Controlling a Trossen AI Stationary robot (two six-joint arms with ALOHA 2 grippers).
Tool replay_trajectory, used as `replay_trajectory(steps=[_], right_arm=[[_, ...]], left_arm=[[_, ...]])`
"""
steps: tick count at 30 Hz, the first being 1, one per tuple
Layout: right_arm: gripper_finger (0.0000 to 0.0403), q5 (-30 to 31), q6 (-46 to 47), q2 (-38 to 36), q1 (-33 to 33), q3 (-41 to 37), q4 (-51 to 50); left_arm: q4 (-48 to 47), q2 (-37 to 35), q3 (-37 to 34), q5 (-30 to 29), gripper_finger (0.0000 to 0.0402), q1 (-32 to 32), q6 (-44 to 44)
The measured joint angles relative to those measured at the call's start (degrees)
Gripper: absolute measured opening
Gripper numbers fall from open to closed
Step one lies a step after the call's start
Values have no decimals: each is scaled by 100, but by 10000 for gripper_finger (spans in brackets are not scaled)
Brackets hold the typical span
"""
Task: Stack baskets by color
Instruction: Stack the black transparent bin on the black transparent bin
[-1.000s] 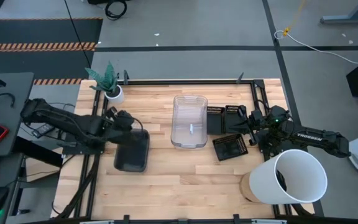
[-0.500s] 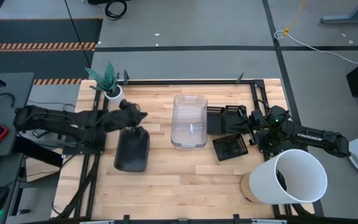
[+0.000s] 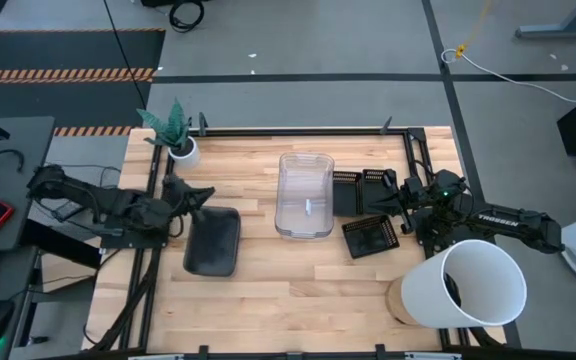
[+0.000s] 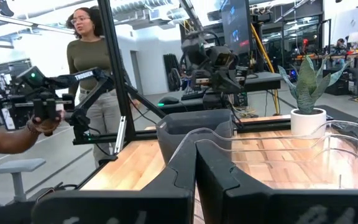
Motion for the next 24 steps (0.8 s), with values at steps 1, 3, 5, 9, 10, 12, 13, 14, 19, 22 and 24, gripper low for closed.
replay_trajectory(steps=[1, 3, 5, 9, 10, 12, 13, 14, 19, 22, 24], right_arm=[[14, 0, 0, 0, 0, 0, 2], [14, 0, 0, 0, 0, 0, -1], [14, 0, 0, 0, 0, 0, -1], [14, 0, 0, 0, 0, 0, -1], [14, 0, 0, 0, 0, 1, -1], [14, 0, 0, 0, 0, 0, 1], [14, 0, 0, 0, 0, 0, -1], [14, 0, 0, 0, 0, 0, 1], [14, 0, -1, 0, 0, 0, -1], [14, 0, -1, -1, 0, 2, -1], [14, 0, 0, -1, 0, 0, 0]], left_arm=[[-205, -3, 0, -192, 4, -117, -232], [-597, 11, 0, -401, 3, -355, -684], [-907, 12, 0, -591, 3, -599, -987], [-1114, -18, 0, -1012, 2, -1031, -1228], [-1117, -38, 0, -1001, 2, -1087, -1221], [-1088, -42, -20, -980, 2, -1144, -1215], [-1056, -64, -77, -980, 2, -1163, -1224], [-991, -92, -176, -980, 1, -1163, -1230], [152, -470, -971, -799, 1, -1112, -742], [533, -923, -1255, -687, 1, -1003, -422], [548, -1282, -1302, -693, 1, -916, -256]])
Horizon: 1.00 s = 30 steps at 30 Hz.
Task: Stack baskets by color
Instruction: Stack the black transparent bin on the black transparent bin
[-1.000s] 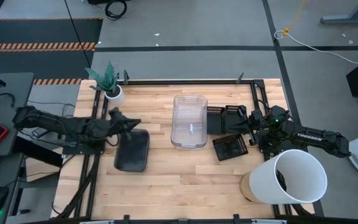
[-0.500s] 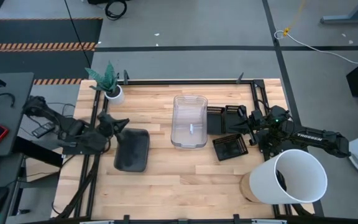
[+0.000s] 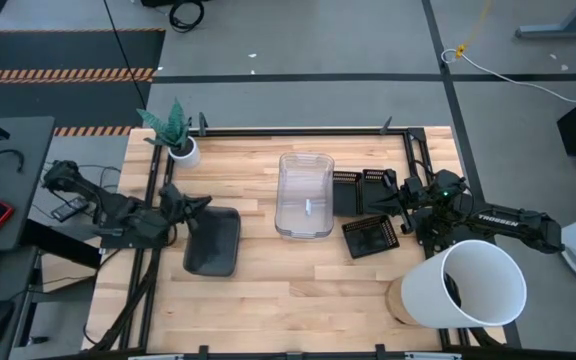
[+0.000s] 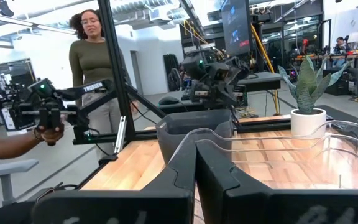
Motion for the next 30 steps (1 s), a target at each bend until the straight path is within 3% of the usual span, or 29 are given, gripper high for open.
replay_trajectory(steps=[9, 21, 23, 28, 30], right_arm=[[14, 1, -1, 1, 0, 0, 0], [14, 0, 0, 1, 0, 1, 0], [14, 2, -2, -1, 0, 2, 2], [14, 1, 0, 0, 0, 0, 1], [14, 0, -1, 0, 0, 2, 1]], left_arm=[[-317, -1393, -8, 389, 0, 188, 419], [158, -1442, -304, 646, 0, 190, 327], [160, -1448, -307, 476, 0, 189, 238], [-151, -1442, -256, -644, 0, 190, -170], [-236, -1440, -246, -782, 0, 190, -407]])
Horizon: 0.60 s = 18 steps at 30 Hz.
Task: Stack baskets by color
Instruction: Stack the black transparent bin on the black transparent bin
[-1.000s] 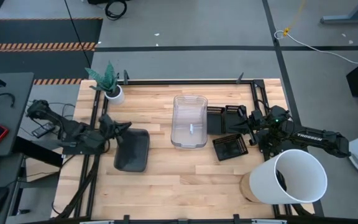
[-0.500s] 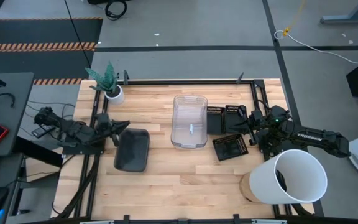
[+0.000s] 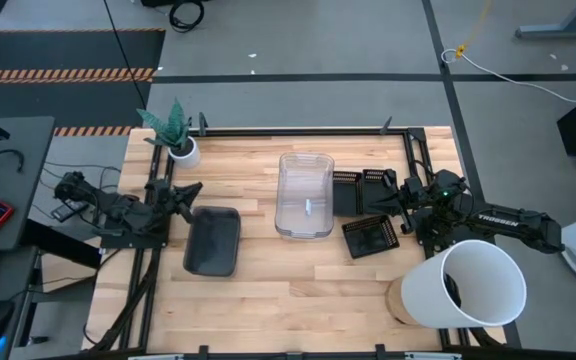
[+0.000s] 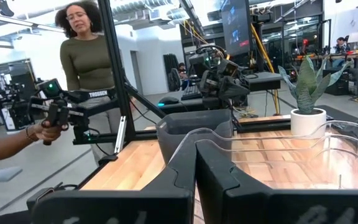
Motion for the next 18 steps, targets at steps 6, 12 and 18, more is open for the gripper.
replay_trajectory(steps=[6, 12, 18], right_arm=[[14, 0, 1, 1, 0, -1, 1], [14, 0, 1, -1, 0, -2, 1], [14, 1, 1, 1, 0, -1, 1]], left_arm=[[-2, 385, -2, 173, 0, 0, -556], [34, 937, -7, 1177, 0, 0, -1401], [142, 1111, -21, 1951, 1, 2, -1760]])
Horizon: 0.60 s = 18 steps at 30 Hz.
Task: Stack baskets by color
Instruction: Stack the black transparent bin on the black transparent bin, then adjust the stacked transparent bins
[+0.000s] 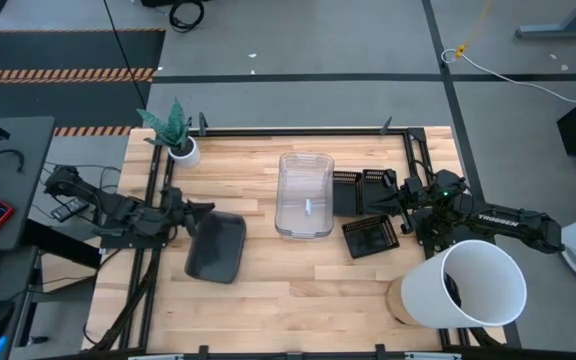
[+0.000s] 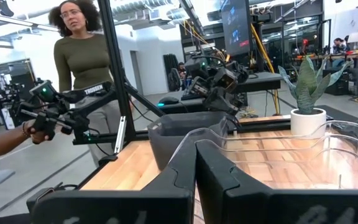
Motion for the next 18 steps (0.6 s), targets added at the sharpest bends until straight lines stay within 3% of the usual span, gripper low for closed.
replay_trajectory(steps=[8, 18], right_arm=[[14, -1, 0, -1, 0, -1, 0], [14, -1, 0, -1, 0, -1, 0]], left_arm=[[325, 2, -6, 1222, 1, -2, 190], [1175, 13, -25, 1220, 2, -53, 2304]])
